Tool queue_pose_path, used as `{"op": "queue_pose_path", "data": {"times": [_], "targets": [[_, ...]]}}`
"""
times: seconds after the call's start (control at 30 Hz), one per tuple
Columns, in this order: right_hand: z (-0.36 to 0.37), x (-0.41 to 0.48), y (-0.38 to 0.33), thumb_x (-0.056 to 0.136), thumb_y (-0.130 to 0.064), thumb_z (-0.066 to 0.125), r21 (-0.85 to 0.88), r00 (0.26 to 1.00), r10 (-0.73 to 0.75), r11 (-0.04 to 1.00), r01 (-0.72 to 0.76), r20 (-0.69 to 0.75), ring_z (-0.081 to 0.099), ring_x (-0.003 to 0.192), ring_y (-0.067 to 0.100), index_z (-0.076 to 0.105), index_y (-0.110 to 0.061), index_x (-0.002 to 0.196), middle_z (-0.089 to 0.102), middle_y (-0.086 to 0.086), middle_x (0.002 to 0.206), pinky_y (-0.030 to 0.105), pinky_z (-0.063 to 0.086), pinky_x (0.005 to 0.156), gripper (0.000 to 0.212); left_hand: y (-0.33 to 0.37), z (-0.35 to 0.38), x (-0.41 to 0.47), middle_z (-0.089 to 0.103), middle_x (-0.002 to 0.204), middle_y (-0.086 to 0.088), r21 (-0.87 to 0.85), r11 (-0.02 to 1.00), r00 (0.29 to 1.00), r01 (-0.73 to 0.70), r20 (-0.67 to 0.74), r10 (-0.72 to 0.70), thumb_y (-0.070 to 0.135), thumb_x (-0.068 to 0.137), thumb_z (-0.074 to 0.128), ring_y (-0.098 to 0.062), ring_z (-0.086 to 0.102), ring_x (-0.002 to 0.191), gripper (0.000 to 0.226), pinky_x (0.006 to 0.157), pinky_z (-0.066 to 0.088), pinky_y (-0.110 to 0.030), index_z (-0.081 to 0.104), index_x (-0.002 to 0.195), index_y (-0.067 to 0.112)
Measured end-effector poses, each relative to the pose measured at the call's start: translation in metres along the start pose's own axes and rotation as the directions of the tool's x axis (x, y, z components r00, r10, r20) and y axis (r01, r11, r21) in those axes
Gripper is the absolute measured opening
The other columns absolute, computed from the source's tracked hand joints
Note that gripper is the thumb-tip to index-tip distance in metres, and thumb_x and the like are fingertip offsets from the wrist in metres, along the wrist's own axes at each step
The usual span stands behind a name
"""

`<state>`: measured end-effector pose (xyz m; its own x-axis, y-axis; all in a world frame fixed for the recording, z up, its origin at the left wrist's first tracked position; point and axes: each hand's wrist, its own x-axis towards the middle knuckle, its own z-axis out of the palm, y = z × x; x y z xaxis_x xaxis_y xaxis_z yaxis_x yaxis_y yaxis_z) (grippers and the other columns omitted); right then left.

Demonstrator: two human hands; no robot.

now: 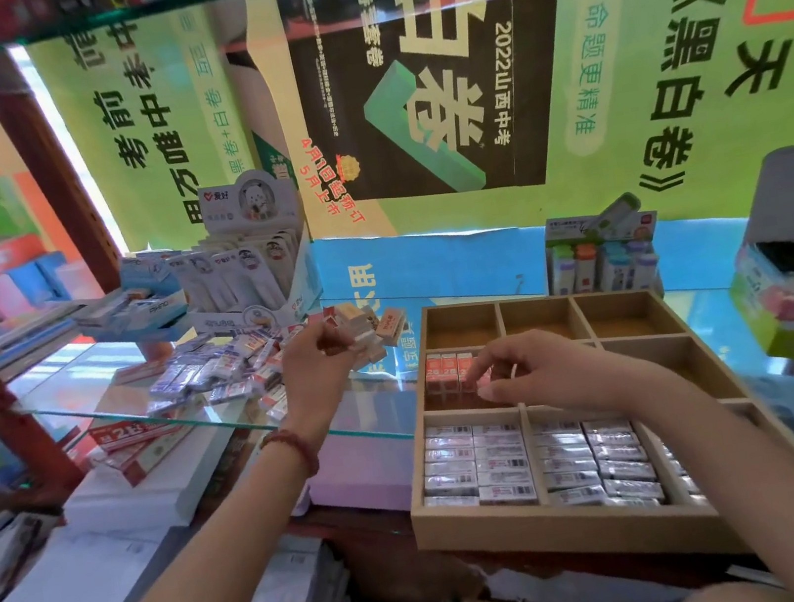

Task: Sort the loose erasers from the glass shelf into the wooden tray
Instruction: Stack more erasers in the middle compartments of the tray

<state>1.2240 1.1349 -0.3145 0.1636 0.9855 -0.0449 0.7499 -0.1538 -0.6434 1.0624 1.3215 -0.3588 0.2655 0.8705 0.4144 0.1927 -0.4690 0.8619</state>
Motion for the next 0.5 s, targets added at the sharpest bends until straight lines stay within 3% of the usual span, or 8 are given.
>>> {"op": "queue_pose_path", "data": {"times": [0.1,0.2,0.3,0.4,0.5], "targets": [[0.003,0.005,-0.002,0.092,-0.028,0.06,0.107,0.998,0.004,0.994,0.004,-0.069,0.056,0.084,0.005,0.056,-0.03,0.116,0.059,-0.006,0.096,0.019,0.045,0.073,0.025,0.02,0.005,-0.006,0.062,0.085,-0.009,-0.298,0.932,0.975,0.209,0.136,-0.175,-0.013,0.075,0.066,-0.016,0.062,0.084,0.027,0.068,0.052,-0.018,0.057,0.067,0.011],[0.004,0.008,-0.005,0.094,-0.028,0.057,0.265,0.992,0.028,0.964,0.006,-0.125,0.057,0.077,0.001,0.05,-0.028,0.123,0.064,-0.004,0.1,0.018,0.045,0.069,0.03,0.045,0.014,-0.017,0.063,0.08,-0.008,-0.424,0.866,0.954,0.266,0.246,-0.173,-0.014,0.077,0.064,-0.019,0.062,0.084,0.028,0.074,0.052,-0.025,0.054,0.067,0.01],[0.004,0.009,-0.009,0.097,-0.028,0.05,0.405,0.98,0.042,0.913,0.041,-0.194,0.051,0.061,0.005,0.052,-0.024,0.113,0.068,-0.004,0.09,0.014,0.042,0.054,0.016,0.065,0.025,-0.029,0.064,0.073,-0.004,-0.472,0.837,0.938,0.277,0.322,-0.129,-0.014,0.079,0.062,-0.017,0.062,0.078,0.027,0.075,0.052,-0.025,0.054,0.067,0.009],[0.0,0.007,-0.007,0.096,-0.026,0.054,0.484,0.945,0.091,0.871,0.078,-0.316,0.049,0.057,0.006,0.057,-0.016,0.107,0.066,-0.003,0.079,0.016,0.04,0.051,0.016,0.076,0.036,-0.041,0.061,0.07,-0.003,-0.519,0.804,0.917,0.29,0.391,-0.078,-0.012,0.077,0.065,-0.018,0.058,0.073,0.031,0.075,0.049,-0.028,0.057,0.063,0.013],[-0.009,0.0,0.001,0.093,-0.028,0.057,0.462,0.887,0.139,0.882,0.091,-0.44,0.05,0.058,0.007,0.06,-0.013,0.1,0.059,-0.002,0.072,0.015,0.04,0.05,0.017,0.085,0.049,-0.049,0.063,0.066,0.001,-0.461,0.865,0.918,0.2,0.395,-0.002,-0.006,0.073,0.072,-0.012,0.06,0.068,0.031,0.068,0.051,-0.023,0.058,0.06,0.018]]}}
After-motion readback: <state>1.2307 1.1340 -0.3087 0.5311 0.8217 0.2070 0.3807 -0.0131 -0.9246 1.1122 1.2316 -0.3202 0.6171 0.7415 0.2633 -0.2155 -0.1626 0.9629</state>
